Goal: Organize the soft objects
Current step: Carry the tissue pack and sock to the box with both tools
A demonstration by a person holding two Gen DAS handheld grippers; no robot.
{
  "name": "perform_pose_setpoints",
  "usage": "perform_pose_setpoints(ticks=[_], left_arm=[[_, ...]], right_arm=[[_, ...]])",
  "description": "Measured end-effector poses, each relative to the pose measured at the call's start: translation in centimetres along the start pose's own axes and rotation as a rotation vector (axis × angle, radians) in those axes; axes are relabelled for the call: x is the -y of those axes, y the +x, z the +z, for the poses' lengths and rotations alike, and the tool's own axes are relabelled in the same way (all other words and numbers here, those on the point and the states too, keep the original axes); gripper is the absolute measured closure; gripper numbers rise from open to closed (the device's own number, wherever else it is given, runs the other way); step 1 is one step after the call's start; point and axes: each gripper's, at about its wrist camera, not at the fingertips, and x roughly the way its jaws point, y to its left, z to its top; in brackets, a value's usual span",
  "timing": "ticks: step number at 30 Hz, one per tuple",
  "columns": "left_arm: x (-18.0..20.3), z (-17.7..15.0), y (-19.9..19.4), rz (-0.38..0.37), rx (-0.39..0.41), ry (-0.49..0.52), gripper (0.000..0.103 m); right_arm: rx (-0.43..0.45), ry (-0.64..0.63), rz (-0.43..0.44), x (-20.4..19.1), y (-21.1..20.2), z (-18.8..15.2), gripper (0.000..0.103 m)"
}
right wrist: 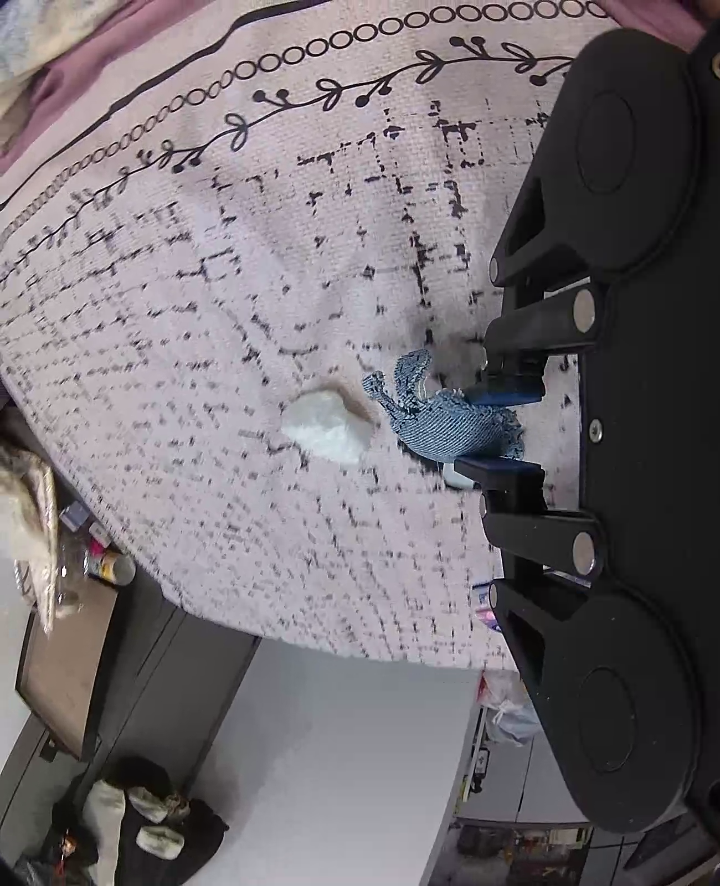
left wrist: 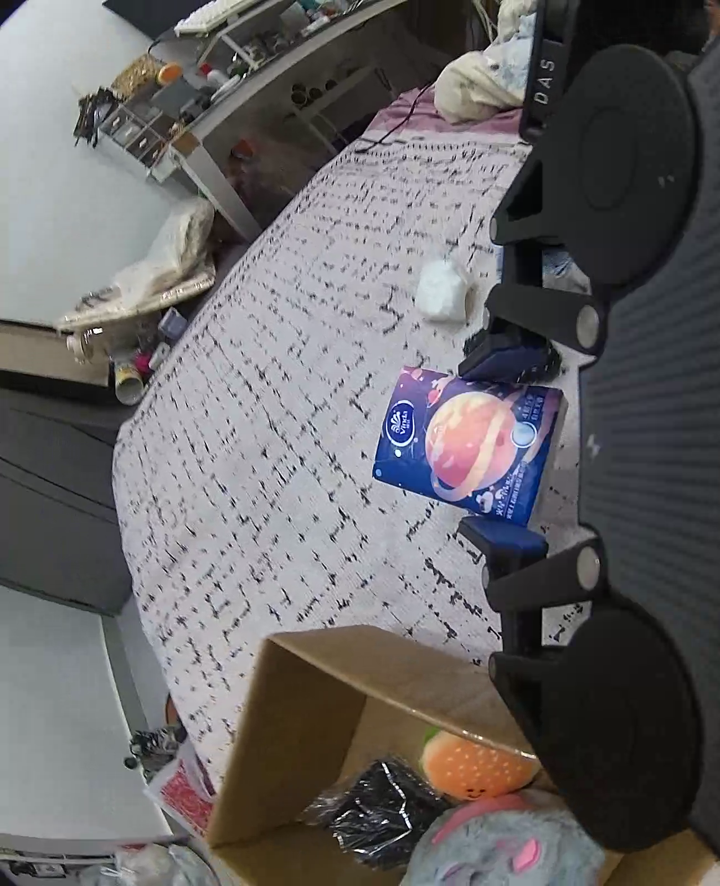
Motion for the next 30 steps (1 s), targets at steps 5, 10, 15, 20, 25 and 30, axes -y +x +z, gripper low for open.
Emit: perform_pose_setpoints(ticks=[5,10,15,20,25,30], left_arm=[[1.0,0.0,-2.0,-0.021,0.018,0.035,0.051],[1.0,0.0,-4.0,-0.028,0.034,0.032,0.051],[0.4,0.3,-6.7,-0.032,0.06,0.031,0.051],[-0.6,0.7,-9.2,-0.017,0.085,0.025,0.051],[-1.6,1.1,-11.1,0.0,0.103,0.03,0.051],[-3.2,1.7,-12.8,0.018,0.121,0.019,0.051]], right_arm=[[0.028,-0.041,0.028,-1.2,-2.0,-0.7,0.084],[0.049,-0.087,0.041,-1.6,-3.9,-1.8,0.084],[0.079,-0.156,0.039,-2.7,-5.3,-2.8,0.084],[0.097,-0.217,0.054,-4.2,-6.3,-3.6,0.084],[0.111,-0.282,0.065,-6.0,-7.0,-4.4,0.084],[0.107,-0.329,0.082,-7.4,-7.3,-5.4,0.084]])
